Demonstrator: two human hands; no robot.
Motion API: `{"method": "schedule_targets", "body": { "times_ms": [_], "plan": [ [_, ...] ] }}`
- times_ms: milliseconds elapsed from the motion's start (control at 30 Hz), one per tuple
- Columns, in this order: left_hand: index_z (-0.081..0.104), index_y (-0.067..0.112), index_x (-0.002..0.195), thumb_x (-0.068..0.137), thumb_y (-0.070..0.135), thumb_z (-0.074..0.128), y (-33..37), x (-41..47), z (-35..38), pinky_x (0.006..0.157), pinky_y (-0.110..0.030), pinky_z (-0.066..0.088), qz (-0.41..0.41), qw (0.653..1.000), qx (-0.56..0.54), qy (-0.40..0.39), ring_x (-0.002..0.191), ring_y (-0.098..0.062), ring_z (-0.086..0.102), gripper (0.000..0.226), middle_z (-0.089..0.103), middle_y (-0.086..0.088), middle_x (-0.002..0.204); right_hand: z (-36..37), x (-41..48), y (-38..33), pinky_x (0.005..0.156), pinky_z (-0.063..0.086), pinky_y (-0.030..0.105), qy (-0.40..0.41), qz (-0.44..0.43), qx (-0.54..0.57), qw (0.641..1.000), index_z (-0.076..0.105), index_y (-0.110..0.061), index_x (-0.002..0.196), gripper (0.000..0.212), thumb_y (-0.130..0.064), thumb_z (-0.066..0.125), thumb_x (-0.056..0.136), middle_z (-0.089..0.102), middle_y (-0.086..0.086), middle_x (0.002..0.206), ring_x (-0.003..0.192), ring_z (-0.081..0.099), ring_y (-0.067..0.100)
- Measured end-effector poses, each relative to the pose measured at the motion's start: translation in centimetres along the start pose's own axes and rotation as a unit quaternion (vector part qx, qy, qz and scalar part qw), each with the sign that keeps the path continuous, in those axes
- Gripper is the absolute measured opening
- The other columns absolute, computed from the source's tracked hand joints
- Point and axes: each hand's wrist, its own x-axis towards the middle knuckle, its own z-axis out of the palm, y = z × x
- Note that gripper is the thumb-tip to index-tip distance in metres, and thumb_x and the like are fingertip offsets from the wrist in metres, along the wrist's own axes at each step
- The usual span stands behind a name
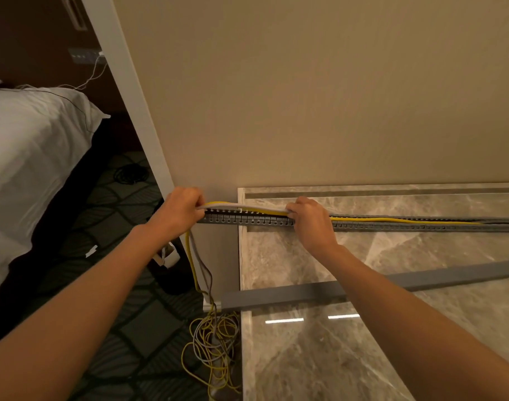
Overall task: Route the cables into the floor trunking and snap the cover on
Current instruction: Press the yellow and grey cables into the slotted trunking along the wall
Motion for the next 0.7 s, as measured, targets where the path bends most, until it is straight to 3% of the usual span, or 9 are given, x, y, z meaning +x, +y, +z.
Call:
{"method": "schedule_targets", "body": {
  "times_ms": [133,267,433,567,700],
  "plan": [
    [0.064,0.004,0.089,0.09,0.004,0.057,-0.8,0.5,-0.4,0.051,-0.016,0.034,0.025,0.999,-0.018,-0.04,0.063,-0.01,0.047,0.007,0.046,0.007,0.063,-0.1,0.1,0.1,0.064,0.028,0.03,-0.003,-0.003,-0.002,1.0,0.066,0.004,0.09,0.018,0.004,0.048,0.089,0.062,0.02,0.095,0.091,0.056,0.035],
    [0.043,0.019,0.078,0.092,-0.001,0.046,-1.2,0.7,0.1,0.05,-0.019,0.032,0.038,0.997,0.014,-0.071,0.067,-0.013,0.044,0.024,0.043,0.007,0.069,0.0,0.0,0.1,0.064,0.029,0.03,-0.002,-0.009,-0.006,1.0,0.066,0.003,0.092,0.017,0.004,0.049,0.089,0.062,0.02,0.096,0.092,0.056,0.035],
    [0.064,0.006,0.093,0.089,0.005,0.057,-1.2,0.9,-0.2,0.074,-0.029,0.039,0.078,0.995,0.012,-0.063,0.085,-0.018,0.05,0.008,0.052,-0.002,0.089,-0.1,0.0,1.0,0.064,0.027,0.03,-0.004,0.0,-0.009,1.0,0.065,0.004,0.092,0.019,0.006,0.046,0.089,0.062,0.02,0.096,0.092,0.056,0.035],
    [0.065,0.002,0.098,0.091,0.009,0.055,0.0,0.9,0.1,0.074,-0.026,0.033,0.096,0.993,0.018,-0.063,0.085,-0.016,0.045,0.014,0.049,-0.002,0.089,-0.6,-0.1,2.1,0.064,0.029,0.029,-0.009,0.016,-0.01,1.0,0.066,0.003,0.094,0.02,0.005,0.046,0.091,0.062,0.02,0.097,0.094,0.056,0.035],
    [0.064,0.007,0.095,0.092,0.014,0.055,1.2,0.9,1.1,0.072,-0.028,0.036,0.078,0.995,0.028,-0.057,0.083,-0.017,0.048,0.012,0.053,-0.002,0.087,-1.2,-0.3,2.9,0.073,0.044,0.039,-0.021,0.032,0.012,0.999,0.067,0.005,0.096,0.022,0.001,0.046,0.093,0.063,0.022,0.098,0.094,0.057,0.037]
  ]
}}
